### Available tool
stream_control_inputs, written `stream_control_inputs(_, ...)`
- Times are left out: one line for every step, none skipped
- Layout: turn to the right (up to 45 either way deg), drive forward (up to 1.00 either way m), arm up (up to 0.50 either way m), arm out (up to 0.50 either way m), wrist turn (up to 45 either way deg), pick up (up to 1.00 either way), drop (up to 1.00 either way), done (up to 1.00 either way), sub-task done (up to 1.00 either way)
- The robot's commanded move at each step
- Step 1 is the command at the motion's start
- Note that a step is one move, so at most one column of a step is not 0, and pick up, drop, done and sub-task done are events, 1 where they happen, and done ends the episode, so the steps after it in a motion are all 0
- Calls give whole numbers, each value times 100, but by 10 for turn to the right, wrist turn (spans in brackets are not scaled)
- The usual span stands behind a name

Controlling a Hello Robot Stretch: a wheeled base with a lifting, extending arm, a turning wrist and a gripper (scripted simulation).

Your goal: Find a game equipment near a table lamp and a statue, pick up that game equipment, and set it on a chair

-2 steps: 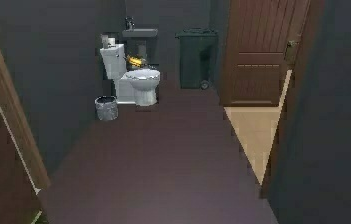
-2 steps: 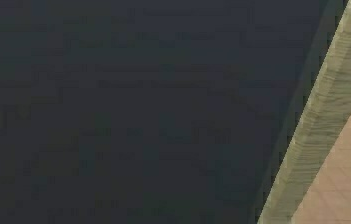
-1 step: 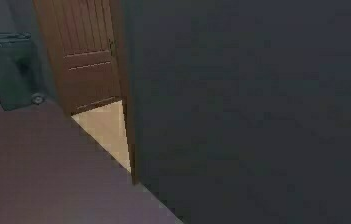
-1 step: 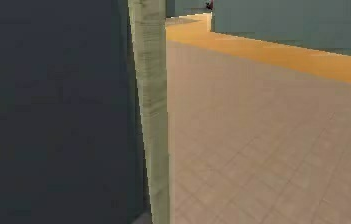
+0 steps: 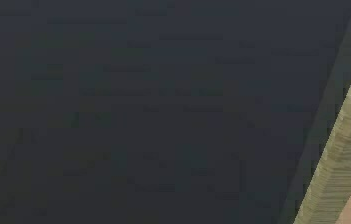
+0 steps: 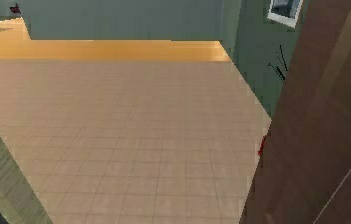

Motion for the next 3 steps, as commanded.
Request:
stream_control_inputs(60, 0, 0, 0, 0, 0, 0, 0, 0)
stream_control_inputs(30, 0, 0, 0, 0, 0, 0, 0, 0)
stream_control_inputs(0, 10, 0, 0, 0, 0, 0, 0, 0)
